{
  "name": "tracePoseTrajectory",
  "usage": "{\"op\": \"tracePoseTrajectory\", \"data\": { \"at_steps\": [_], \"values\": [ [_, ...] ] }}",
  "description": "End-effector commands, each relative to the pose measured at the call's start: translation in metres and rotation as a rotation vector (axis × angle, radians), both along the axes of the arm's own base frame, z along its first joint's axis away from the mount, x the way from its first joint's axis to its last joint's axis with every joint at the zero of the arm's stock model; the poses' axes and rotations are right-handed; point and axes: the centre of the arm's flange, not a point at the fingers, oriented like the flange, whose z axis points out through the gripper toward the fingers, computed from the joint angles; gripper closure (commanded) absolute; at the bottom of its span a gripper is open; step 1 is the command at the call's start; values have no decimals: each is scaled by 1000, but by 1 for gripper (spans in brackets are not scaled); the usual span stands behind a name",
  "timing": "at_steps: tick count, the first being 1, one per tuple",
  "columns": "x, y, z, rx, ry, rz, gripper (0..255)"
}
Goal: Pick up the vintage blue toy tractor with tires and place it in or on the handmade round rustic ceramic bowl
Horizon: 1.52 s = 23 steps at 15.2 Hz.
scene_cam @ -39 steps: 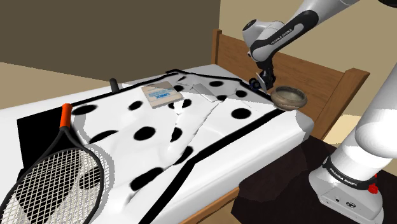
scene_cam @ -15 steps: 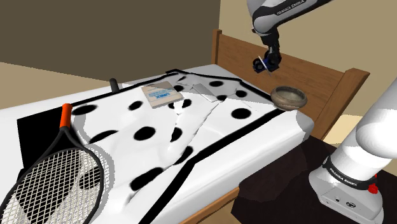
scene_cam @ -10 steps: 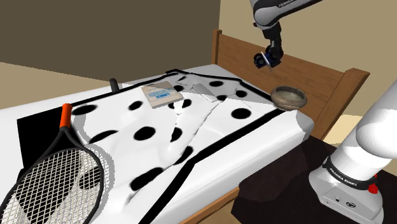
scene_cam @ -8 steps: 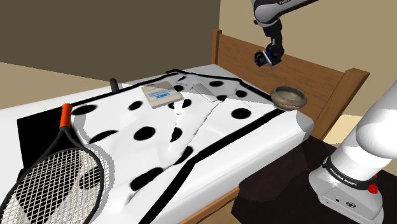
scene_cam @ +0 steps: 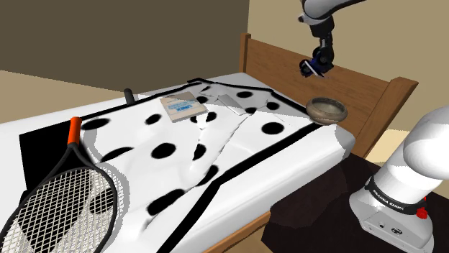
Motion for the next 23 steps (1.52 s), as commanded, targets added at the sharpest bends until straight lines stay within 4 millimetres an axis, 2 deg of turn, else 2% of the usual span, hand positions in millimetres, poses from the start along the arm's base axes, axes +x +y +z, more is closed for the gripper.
{"op": "tracePoseTrajectory", "data": {
  "at_steps": [1, 6, 7, 23],
  "values": [
    [-26, 8, 5, -1, 0, 0, 255],
    [-86, 31, 19, -1, 0, 0, 255],
    [-105, 38, 24, -1, 0, 0, 255],
    [-105, 38, -61, -1, 0, 0, 255]
  ]
}}
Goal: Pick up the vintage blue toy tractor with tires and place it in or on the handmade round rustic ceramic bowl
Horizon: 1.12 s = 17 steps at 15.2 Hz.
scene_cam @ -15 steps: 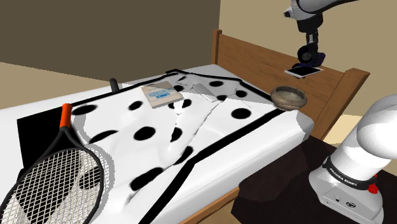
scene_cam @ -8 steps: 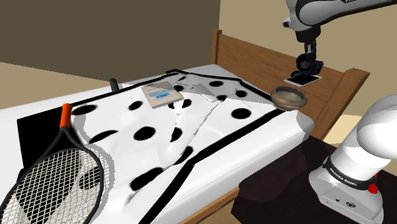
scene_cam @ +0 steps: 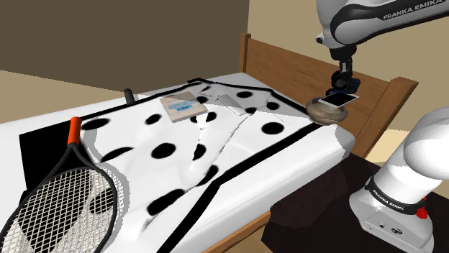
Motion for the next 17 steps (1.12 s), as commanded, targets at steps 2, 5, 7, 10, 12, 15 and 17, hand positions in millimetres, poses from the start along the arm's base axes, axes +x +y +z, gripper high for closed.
{"op": "tracePoseTrajectory", "data": {
  "at_steps": [2, 5, 7, 10, 12, 15, 17],
  "values": [
    [-1, 0, -17, 0, -1, 0, 255],
    [-1, 0, -31, 0, -1, 0, 255],
    [-1, 0, -31, 0, -1, 0, 255],
    [-1, 0, -31, 0, -1, 0, 255],
    [-1, 0, -31, 0, -1, 0, 255],
    [-1, 0, -31, 0, -1, 0, 0],
    [-1, 0, -31, 0, -1, 0, 0]
  ]
}}
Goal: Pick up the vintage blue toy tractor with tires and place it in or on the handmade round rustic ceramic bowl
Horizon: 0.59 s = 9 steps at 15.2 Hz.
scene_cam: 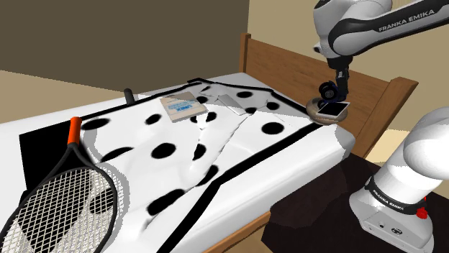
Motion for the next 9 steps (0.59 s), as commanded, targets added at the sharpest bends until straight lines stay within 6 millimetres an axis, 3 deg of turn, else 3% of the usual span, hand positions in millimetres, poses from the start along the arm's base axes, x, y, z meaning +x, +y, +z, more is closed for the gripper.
{"op": "tracePoseTrajectory", "data": {
  "at_steps": [1, 5, 9],
  "values": [
    [0, 0, 0, 0, 0, 0, 0],
    [16, 23, 41, 0, 0, 0, 0],
    [16, 23, 41, 0, 0, 0, 0]
  ]
}}
